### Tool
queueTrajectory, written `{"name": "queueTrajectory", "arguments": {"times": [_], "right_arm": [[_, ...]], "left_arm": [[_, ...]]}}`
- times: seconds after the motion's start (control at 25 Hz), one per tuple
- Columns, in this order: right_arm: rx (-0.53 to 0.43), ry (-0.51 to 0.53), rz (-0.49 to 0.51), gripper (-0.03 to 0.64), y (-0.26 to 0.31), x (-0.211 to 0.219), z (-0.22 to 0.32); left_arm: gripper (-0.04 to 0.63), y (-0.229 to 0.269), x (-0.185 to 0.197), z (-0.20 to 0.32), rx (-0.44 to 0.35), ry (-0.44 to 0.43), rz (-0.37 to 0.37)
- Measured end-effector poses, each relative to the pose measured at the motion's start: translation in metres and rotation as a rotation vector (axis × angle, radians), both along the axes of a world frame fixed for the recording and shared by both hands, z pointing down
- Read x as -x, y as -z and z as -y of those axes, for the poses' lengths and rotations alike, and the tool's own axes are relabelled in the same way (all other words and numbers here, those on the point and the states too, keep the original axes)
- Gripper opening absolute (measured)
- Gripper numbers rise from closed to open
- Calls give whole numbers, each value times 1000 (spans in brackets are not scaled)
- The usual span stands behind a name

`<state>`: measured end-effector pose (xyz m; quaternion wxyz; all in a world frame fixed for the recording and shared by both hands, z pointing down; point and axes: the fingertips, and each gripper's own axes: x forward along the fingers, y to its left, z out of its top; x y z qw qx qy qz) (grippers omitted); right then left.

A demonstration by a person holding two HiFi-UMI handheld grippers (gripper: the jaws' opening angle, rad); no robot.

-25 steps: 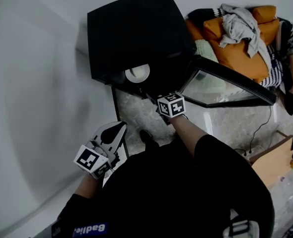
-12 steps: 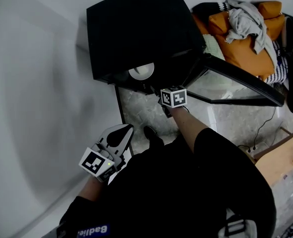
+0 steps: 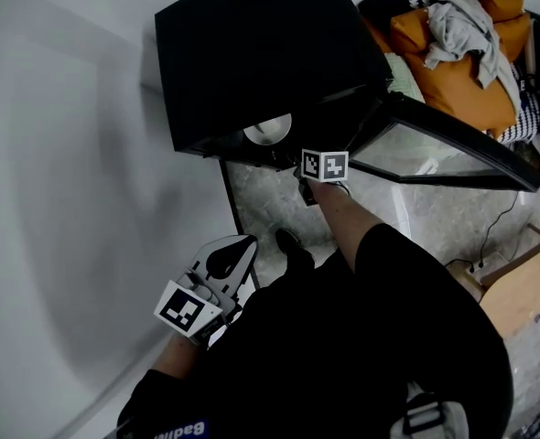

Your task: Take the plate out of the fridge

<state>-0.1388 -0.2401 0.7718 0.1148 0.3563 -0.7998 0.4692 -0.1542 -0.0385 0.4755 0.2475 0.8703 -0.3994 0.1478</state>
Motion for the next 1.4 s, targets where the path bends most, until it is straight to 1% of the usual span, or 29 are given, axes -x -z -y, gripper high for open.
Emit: {"name": "queueTrajectory", "arguments": {"times": [0.12, 0.28, 0.44, 0.64, 0.76, 0.92, 1.12, 1.24, 1.4], "right_arm": [[31, -54, 24, 207, -10, -1, 12], [57, -84, 67, 206, -23, 2, 22], [60, -118, 94, 206, -29, 0, 37], [50, -105, 70, 206, -39, 0, 51], [62, -100, 61, 206, -45, 3, 53], [73, -122, 73, 206, -48, 7, 55], [97, -146, 119, 206, -48, 16, 58], [113, -136, 118, 206, -48, 22, 57], [125, -153, 124, 204, -48, 23, 57]], "left_arm": [[-3, -6, 2, -5, 13, 4, 2], [-3, -13, 8, -9, 32, 7, 20], [-3, -17, 11, -8, 39, 8, 21], [-3, -29, 13, -14, 68, 15, 13], [-3, -33, 17, -15, 81, 26, 12], [-3, -36, 21, -16, 99, 44, 9], [-3, -41, 23, -19, 112, 51, -1], [-3, -43, 25, -21, 119, 57, 2], [-2, -44, 29, -21, 119, 61, 1]]}}
